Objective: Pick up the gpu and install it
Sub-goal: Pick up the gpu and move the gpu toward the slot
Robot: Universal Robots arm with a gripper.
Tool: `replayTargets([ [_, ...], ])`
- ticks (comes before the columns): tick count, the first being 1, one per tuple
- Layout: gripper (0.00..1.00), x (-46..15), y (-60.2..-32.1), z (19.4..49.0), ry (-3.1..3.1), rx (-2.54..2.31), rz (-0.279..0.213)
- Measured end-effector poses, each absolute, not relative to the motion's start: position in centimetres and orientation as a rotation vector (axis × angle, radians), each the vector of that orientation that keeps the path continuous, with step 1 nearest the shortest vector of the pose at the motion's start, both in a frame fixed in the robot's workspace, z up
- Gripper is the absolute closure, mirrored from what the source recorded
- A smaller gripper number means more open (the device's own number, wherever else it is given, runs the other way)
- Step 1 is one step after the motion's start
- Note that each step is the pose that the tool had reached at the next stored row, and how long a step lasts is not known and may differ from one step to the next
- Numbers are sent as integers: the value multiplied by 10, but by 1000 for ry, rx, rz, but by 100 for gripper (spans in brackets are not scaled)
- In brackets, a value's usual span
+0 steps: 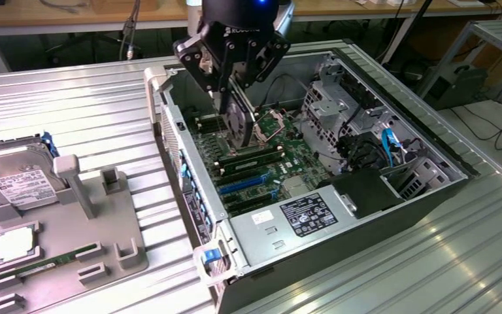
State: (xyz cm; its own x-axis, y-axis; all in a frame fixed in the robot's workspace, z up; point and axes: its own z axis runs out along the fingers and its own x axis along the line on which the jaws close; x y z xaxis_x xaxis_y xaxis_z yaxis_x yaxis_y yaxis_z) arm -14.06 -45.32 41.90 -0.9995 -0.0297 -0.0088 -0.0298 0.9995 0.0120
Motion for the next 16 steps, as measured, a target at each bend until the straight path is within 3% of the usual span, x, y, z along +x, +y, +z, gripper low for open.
replayTargets([
  [16,72,-111,-453,418,3133,-28,19],
])
